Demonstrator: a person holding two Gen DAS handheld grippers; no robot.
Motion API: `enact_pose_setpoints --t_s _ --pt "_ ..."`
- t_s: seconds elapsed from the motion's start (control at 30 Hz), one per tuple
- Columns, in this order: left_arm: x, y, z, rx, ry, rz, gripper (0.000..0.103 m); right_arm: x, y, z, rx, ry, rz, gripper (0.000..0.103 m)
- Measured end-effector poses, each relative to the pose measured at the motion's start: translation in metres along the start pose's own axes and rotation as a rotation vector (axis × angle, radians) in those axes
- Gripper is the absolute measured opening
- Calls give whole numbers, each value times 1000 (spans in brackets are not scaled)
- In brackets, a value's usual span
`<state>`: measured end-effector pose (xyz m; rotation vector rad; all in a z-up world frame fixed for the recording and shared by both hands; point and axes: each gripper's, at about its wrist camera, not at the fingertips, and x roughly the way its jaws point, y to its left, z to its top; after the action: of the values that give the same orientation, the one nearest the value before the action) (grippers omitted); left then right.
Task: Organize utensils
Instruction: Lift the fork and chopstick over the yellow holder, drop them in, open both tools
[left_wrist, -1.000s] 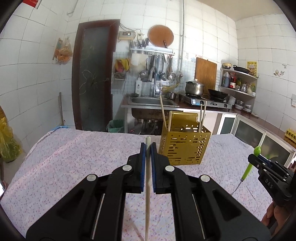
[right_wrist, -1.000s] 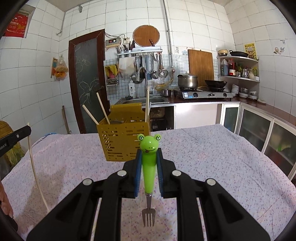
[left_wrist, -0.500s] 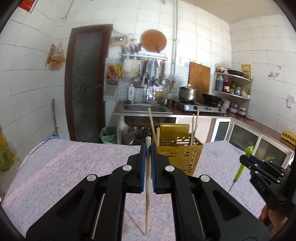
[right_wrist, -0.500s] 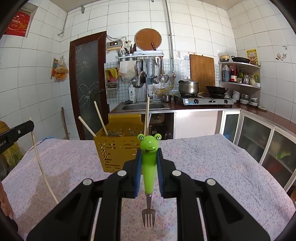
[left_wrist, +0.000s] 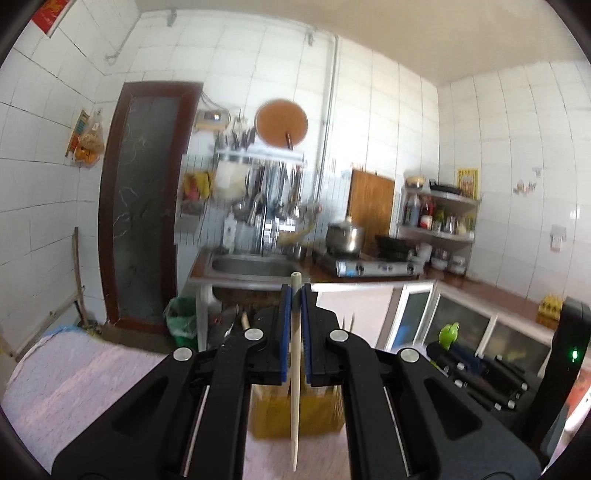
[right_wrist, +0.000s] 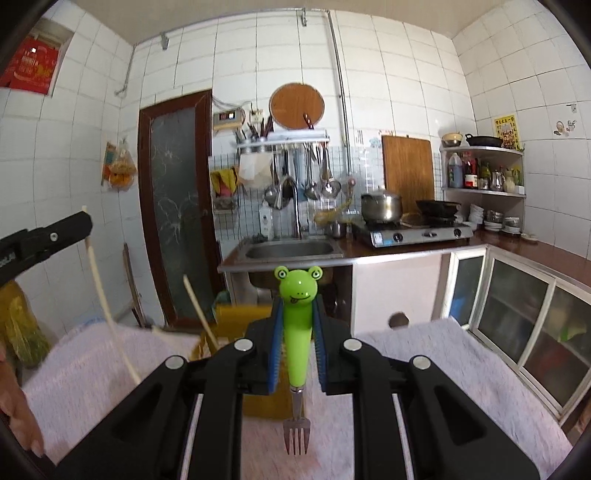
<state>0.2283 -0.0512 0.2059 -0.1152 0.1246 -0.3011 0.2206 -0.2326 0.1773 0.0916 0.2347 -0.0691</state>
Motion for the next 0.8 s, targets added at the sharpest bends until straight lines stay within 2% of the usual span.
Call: enact_pose_setpoints --t_s 0.17,0.33,0.5,0.6,0.7,0.8 --pt "37 -7 28 22 -67 18 4 26 6 38 1 -49 9 16" --pt "81 -8 28 33 -68 35 4 63 14 53 15 -71 29 16" --pt "129 2 -5 54 -29 61 4 106 18 31 28 -44 31 16" --pt "150 10 -24 50 27 66 4 131 13 7 44 21 37 16" --pt "157 17 -43 50 64 76 4 144 10 -14 39 75 43 16" --pt "151 22 -47 41 92 79 4 147 11 -26 19 127 42 17"
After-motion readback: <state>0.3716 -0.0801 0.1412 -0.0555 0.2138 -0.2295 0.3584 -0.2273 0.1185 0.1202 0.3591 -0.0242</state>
